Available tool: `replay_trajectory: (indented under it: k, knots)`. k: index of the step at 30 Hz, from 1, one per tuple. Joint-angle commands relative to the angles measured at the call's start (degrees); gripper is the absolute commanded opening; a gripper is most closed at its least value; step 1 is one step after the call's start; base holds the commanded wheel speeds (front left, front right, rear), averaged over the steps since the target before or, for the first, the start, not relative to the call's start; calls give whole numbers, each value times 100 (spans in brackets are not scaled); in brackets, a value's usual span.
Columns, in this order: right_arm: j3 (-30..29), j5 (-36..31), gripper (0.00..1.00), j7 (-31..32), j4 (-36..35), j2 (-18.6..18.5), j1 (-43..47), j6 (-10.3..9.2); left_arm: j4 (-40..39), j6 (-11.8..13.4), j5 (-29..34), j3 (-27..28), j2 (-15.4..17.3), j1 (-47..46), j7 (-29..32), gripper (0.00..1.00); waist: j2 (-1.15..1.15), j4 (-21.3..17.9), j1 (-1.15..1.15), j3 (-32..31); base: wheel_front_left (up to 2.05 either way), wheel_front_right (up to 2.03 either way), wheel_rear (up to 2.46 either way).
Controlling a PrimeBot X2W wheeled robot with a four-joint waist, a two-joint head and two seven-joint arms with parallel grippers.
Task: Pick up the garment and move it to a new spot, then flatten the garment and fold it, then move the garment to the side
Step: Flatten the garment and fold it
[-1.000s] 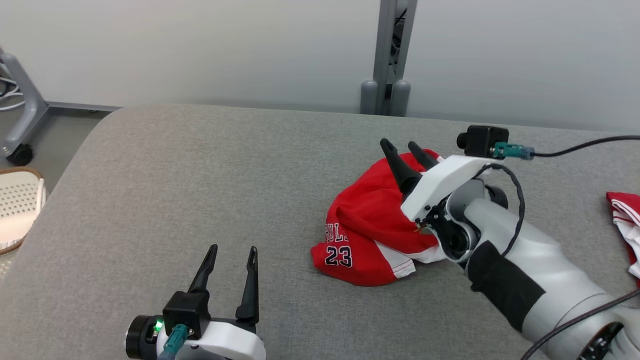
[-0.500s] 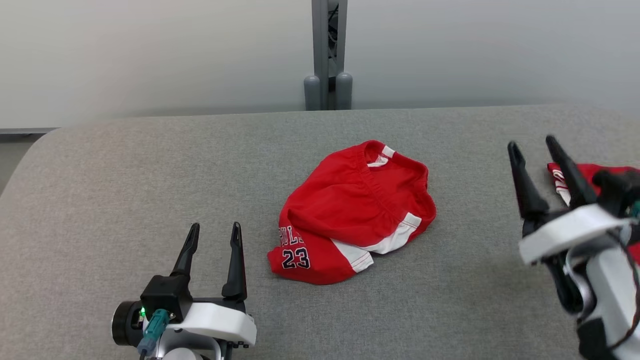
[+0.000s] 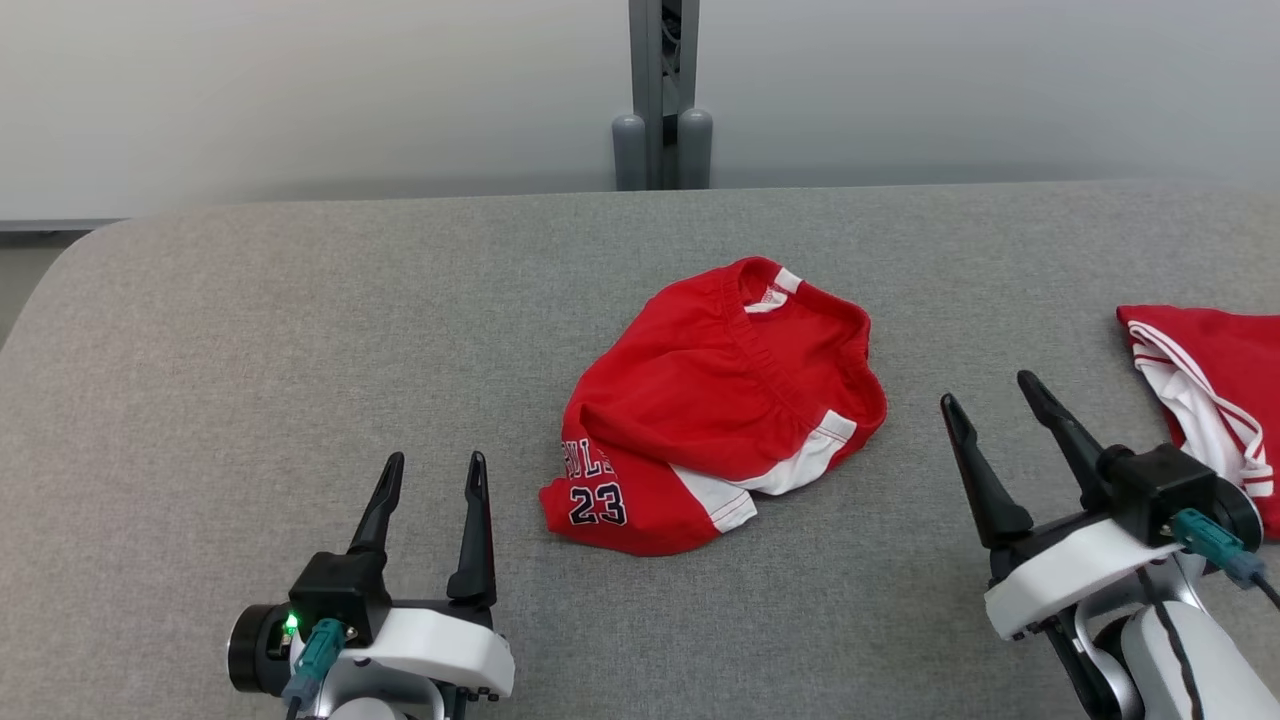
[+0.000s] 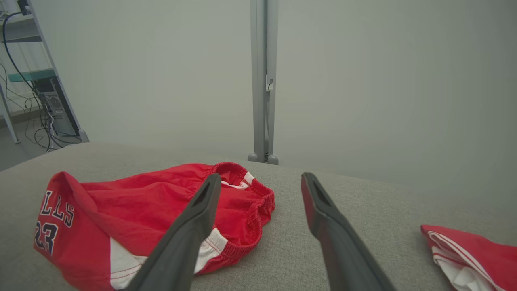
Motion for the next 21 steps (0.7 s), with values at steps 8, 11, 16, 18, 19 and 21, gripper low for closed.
replay_trajectory:
  k: [8, 11, 16, 18, 19, 21]
  knots:
    - [931, 89, 100, 617, 507, -592, -515, 7, 98, -10, -6, -159, 22, -215, -12, 100, 0, 338, 0, 274, 0, 0, 0]
    - [1243, 250, 100, 738, 733, -781, -749, 6, 138, 3, -18, -226, 21, -271, -12, 100, 0, 463, 0, 341, 0, 0, 0]
    - [1633, 526, 100, 875, 1121, -997, -1040, 7, 155, 25, -40, -320, 19, -339, -12, 100, 0, 653, 0, 428, 0, 0, 0]
    - [1755, 618, 100, 895, 1268, -1072, -1139, 6, 157, 41, -51, -350, 22, -361, -11, 100, 0, 713, 0, 457, 0, 0, 0]
    - [1797, 674, 100, 902, 1343, -1079, -1180, 7, 156, 44, -57, -362, 22, -363, -11, 100, 0, 740, 0, 468, 0, 0, 0]
    - [1912, 768, 100, 893, 1470, -1115, -1260, 7, 154, 60, -57, -380, 21, -361, -12, 100, 0, 789, 0, 493, 0, 0, 0]
